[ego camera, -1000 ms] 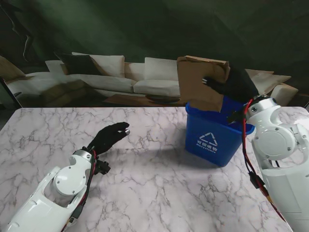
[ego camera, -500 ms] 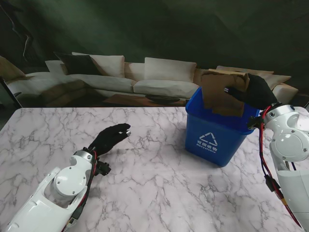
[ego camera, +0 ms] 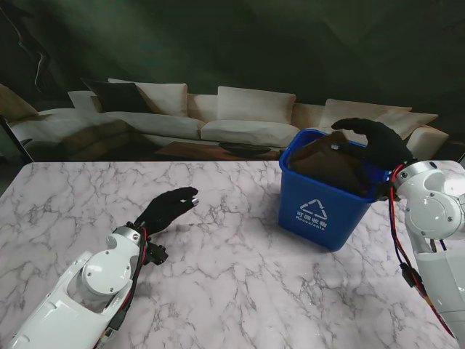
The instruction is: Fold the flattened cardboard along its creases and drop it into the bin
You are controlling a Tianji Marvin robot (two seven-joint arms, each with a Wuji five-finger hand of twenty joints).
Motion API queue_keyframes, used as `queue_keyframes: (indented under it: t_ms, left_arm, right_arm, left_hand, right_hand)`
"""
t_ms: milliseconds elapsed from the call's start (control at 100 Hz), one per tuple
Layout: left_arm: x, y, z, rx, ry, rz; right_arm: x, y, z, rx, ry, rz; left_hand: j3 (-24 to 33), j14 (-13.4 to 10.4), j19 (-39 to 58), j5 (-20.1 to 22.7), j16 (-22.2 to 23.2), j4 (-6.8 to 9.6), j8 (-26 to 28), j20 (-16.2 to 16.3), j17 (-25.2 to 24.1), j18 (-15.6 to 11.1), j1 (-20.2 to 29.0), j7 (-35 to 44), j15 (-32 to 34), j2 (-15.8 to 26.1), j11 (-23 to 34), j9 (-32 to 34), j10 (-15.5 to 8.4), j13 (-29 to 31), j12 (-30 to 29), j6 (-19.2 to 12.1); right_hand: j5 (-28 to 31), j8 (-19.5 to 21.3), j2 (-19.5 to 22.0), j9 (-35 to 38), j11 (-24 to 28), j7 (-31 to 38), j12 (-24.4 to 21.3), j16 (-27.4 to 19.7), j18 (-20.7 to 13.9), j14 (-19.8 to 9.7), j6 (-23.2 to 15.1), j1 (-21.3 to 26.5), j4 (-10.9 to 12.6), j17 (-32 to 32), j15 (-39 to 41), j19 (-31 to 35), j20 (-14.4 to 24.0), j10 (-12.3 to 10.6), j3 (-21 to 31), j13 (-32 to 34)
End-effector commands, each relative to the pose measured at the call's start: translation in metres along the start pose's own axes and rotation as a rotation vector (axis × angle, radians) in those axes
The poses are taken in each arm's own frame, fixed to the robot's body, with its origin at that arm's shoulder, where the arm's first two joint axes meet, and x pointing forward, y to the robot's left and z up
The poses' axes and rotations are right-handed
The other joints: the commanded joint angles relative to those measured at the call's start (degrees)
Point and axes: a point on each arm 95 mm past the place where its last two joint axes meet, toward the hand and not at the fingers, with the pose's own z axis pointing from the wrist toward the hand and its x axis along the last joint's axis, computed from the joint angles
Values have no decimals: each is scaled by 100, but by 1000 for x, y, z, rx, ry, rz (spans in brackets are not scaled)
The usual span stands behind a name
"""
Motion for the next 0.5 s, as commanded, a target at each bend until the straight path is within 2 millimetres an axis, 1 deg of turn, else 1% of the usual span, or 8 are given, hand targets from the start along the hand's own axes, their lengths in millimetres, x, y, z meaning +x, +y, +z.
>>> queue_keyframes:
  t_ms: [0,120,190,210,240,290,400,490]
  left_arm:
    - [3,2,0,-18,4,-2]
    - [3,1,0,-18,5,-1]
    - [3,1,1,-20,4,2]
    - [3,1,1,-21,3,2]
    - [3,1,0,-23,1,3]
    - [3,1,0,-25,-1,3]
    - [3,1,1,-21,-2,8]
    - [4,1,1,-17,0,7]
  right_arm:
    - [0,0,1,4,-3,-2]
    - [5,1,3,-14,25,-4]
    - [12,4,3,-38,65,-9]
    - [15,5,3,-45,79,-14]
    - [19,7,2,-59,107,-26]
    - [28,12,1,-84,163,-51]
    - [57,20,-6,-109,282,-66]
    - [82,20,-12,-90,364,-40]
  left_hand:
    - [-33,-2,-64,117,-65,18,54,-77,-101,-13,106,11,-71,233,19,111,-93,-21,71,-26]
    - [-32,-16,-109,117,-77,17,52,-90,-137,19,99,9,-94,243,1,87,-98,-49,65,-20]
    - [-33,-9,-239,122,-97,15,51,-147,-175,25,95,9,-120,248,13,111,-85,-52,76,-19]
    - [-37,-4,-294,125,-101,13,50,-171,-185,32,88,8,-121,252,32,140,-83,-44,90,-17]
    - [-30,-15,-401,114,-101,16,47,-215,-215,35,82,1,-123,255,91,146,-85,-56,156,-16]
    - [-33,-23,-526,105,-99,13,45,-257,-244,39,90,-2,-128,263,130,132,-79,-75,231,-15]
    - [-34,-40,-661,103,-86,12,47,-284,-300,41,77,-1,-131,276,210,91,-84,-110,371,-22]
    - [-36,-36,-714,106,-91,10,49,-294,-321,35,69,1,-157,286,214,36,-77,-168,413,-11]
  right_hand:
    - [-299,-32,201,-306,-232,-201,-98,-180,-215,-96,140,-392,144,-247,-238,-308,-177,20,-218,-299]
    - [-477,-32,399,-532,-282,-308,-122,-224,-217,-129,150,-618,155,-366,-317,-539,-278,-17,-444,-480]
    - [-413,5,457,-524,-227,-264,-99,-227,-230,-164,131,-562,176,-319,-318,-549,-271,-61,-479,-478]
    - [-396,86,543,-553,-138,-210,-64,-229,-227,-162,139,-461,209,-294,-316,-563,-230,-75,-666,-475]
    - [-363,119,624,-547,-104,-185,-52,-226,-221,-174,129,-428,225,-249,-306,-543,-202,-118,-727,-458]
    - [-339,192,743,-548,-7,-139,-12,-212,-221,-178,113,-327,263,-211,-279,-429,-98,-142,-870,-430]
    - [-304,223,871,-467,51,-119,8,-196,-204,-213,93,-282,289,-139,-233,-352,-51,-161,-914,-340]
    - [-287,236,975,-402,64,-124,9,-184,-171,-194,104,-233,304,-125,-199,-281,-19,-124,-968,-293]
